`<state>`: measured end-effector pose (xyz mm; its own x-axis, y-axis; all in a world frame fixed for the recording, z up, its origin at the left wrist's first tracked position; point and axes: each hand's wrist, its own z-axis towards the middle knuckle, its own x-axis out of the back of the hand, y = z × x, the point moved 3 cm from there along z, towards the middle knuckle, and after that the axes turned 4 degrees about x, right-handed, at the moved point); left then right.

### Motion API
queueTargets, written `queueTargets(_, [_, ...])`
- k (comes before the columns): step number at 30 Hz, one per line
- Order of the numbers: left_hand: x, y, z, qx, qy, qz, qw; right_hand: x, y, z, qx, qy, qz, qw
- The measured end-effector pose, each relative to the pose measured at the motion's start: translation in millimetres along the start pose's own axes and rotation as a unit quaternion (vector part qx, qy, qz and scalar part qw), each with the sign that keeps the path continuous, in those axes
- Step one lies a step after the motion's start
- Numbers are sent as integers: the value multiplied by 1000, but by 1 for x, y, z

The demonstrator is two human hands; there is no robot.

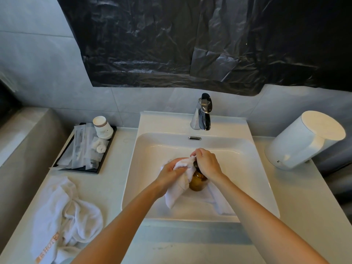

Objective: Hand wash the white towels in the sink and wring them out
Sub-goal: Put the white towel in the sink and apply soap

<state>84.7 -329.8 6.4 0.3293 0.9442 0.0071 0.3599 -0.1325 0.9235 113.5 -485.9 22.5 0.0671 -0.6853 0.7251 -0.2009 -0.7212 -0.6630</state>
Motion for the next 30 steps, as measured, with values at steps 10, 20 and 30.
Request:
queueTargets(10, [37, -5, -1, 33, -3, -167, 985, 0, -1, 1, -38, 13, 58, 998])
queueTargets(20, [28, -6, 9, 73, -36, -254, 964, 2, -3, -3, -39, 20, 52, 998])
queueTargets(30, [43, -12, 23, 83, 19, -203, 975, 16, -9, -14, 34, 103, -15, 994])
